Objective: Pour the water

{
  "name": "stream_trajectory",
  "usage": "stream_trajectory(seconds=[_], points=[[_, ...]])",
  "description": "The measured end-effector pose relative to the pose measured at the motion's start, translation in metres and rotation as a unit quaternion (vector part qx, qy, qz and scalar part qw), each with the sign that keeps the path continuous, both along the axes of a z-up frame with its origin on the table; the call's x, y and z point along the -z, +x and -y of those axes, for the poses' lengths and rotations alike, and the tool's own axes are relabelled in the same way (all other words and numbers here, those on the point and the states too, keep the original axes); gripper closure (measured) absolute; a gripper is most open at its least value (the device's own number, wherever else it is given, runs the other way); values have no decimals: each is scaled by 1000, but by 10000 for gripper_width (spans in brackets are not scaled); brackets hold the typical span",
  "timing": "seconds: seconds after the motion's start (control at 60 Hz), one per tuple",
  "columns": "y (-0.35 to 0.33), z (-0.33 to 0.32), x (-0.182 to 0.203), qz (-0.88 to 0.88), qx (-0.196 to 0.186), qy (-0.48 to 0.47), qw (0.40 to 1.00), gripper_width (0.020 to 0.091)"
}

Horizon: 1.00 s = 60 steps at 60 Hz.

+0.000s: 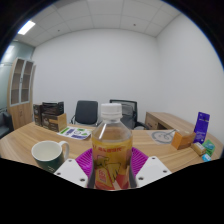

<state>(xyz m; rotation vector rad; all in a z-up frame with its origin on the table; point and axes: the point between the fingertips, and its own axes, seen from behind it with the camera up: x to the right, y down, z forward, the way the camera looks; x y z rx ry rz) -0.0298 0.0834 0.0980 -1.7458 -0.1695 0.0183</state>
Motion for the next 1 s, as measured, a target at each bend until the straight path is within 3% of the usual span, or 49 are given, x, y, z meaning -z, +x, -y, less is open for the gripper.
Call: stream_trajectory(seconds=[0.117,0.283,0.383,0.483,0.533,1.0], points=[[9,5,22,-27,4,-17,999,612],[14,5,24,-50,9,-6,999,582],[17,8,25,-48,7,-18,999,488],[15,20,27,-61,0,-45,997,320],[13,29,19,-74,-6,-38,997,278],[15,213,-14,-61,-43,-30,997,277]])
